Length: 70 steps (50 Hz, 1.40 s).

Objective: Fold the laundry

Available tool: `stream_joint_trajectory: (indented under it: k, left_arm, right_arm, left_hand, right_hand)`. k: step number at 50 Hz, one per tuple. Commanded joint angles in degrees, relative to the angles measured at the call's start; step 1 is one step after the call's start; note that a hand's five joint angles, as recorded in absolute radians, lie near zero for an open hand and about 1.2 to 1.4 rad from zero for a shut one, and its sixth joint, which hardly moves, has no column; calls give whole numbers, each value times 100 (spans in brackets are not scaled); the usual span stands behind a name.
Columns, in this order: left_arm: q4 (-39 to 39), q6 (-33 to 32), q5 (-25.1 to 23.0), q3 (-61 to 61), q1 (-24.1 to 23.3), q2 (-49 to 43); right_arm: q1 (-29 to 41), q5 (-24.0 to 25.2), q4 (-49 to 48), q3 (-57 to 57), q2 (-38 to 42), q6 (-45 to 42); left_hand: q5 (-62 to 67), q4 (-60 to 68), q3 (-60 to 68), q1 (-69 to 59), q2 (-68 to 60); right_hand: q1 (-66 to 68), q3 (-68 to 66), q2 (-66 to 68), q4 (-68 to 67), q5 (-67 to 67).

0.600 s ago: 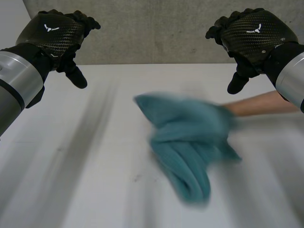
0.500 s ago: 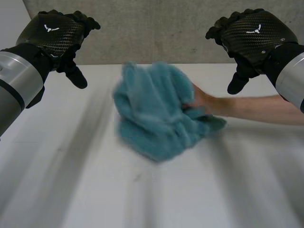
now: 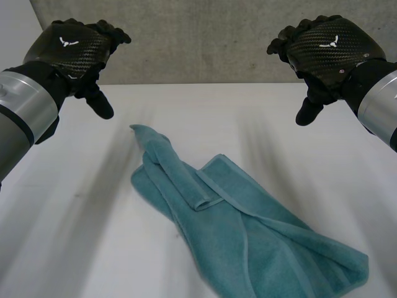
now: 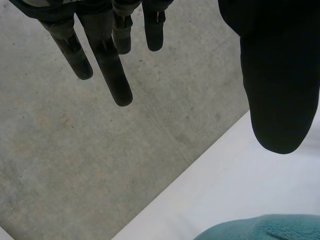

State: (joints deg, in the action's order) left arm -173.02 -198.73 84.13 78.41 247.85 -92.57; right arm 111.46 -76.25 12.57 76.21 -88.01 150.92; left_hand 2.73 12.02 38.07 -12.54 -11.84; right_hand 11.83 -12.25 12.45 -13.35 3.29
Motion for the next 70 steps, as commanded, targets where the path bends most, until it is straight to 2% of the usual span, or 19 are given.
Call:
stream_joint_trajectory:
  k: [1,11,19,24,25,27,31,37,45,48,50,56,58,62,63,67,68,70]
  left_arm:
    - [-47,-52,-37,122,-26,-86]
    - [-12,-52,-661,227,-219,-876]
    - [-152,-87,-758,368,-948,-1860]
    - [-836,-314,-732,359,-1116,-2536]
    - [-838,-315,-732,359,-1116,-2538]
    - [-1205,-481,-688,272,-1125,-2861]
    - [-1287,-552,-697,149,-1125,-3126]
    - [-1287,-570,-714,157,-1125,-3224]
    - [-1295,-579,-723,192,-1125,-3303]
    - [-1287,-579,-714,192,-1125,-3303]
    - [-1295,-579,-705,192,-1116,-3294]
    - [-1304,-570,-688,201,-1098,-3233]
    - [-1304,-570,-688,201,-1090,-3224]
    - [-1295,-570,-688,280,-1046,-3162]
    - [-1295,-570,-688,298,-1037,-3145]
    - [-1304,-570,-688,368,-967,-3039]
    - [-1295,-570,-670,377,-914,-2978]
    - [-1287,-570,-600,386,-844,-2881]
  right_arm:
    - [7,-3,35,-1,56,-54]
    - [7,-144,334,174,416,-362]
    - [-72,-416,273,1069,496,-362]
    - [-318,-364,194,1704,487,-362]
    - [-370,-329,141,1843,487,-362]
    - [-572,-119,-165,2369,478,-371]
    - [-871,119,-570,2995,478,-432]
    - [-1267,348,-817,3427,452,-371]
    - [-1311,603,-615,3594,399,-353]
    - [-1311,612,-580,3594,416,-353]
    - [-1320,629,-580,3603,416,-353]
    - [-1250,621,-694,3585,679,-336]
    - [-1250,621,-729,3567,750,-327]
    - [-1259,594,-984,3515,970,-327]
    - [-1267,594,-1089,3506,979,-318]
    - [-1302,568,-1248,3506,1023,-265]
    - [-1302,559,-1248,3497,1049,-257]
    - [-1302,524,-1248,3480,1111,-248]
  left_hand:
    - [-202,-131,-2736,183,113]
    - [337,407,-2198,-355,-425]
    - [639,710,-1895,-658,-728]
    - [2367,2438,-167,-2386,-2455]
    - [2373,2443,-161,-2392,-2461]
    - [3175,3246,641,-3194,-3264]
    - [3817,3888,1283,-3836,-3906]
    - [3937,4008,1403,-3956,-4026]
    - [3869,3940,1335,-3888,-3958]
    - [4756,4827,2222,-4775,-4845]
    - [6668,6738,4134,-6687,-6756]
    - [6727,6798,4193,-6746,-6816]
    - [6727,6798,4193,-6746,-6816]
    - [6727,6798,4193,-6746,-6816]
    - [6727,6798,4193,-6746,-6816]
    - [6727,6798,4193,-6746,-6816]
    - [6727,6798,4193,-6746,-6816]
    - [6727,6798,4193,-6746,-6816]
  right_hand:
    - [-183,225,-245,335,-329]
    - [-183,225,-245,335,-329]
    - [-183,225,-245,335,-329]
    - [-183,225,-245,335,-329]
    - [-183,225,-245,335,-329]
    - [-183,225,-245,335,-329]
    - [-183,225,-245,335,-329]
    - [-183,225,-245,335,-329]
    - [-183,225,-245,335,-329]
    - [-183,225,-245,335,-329]
    - [-183,225,-245,335,-329]
    - [-163,205,-225,315,-309]
    - [145,-103,83,7,-1]
    - [2830,-2787,2768,-2677,2684]
    - [4169,-4127,4107,-4016,4023]
    - [6361,-6319,6300,-6209,6216]
    - [6785,-6743,6723,-6633,6639]
    - [6817,-6775,6755,-6665,6671]
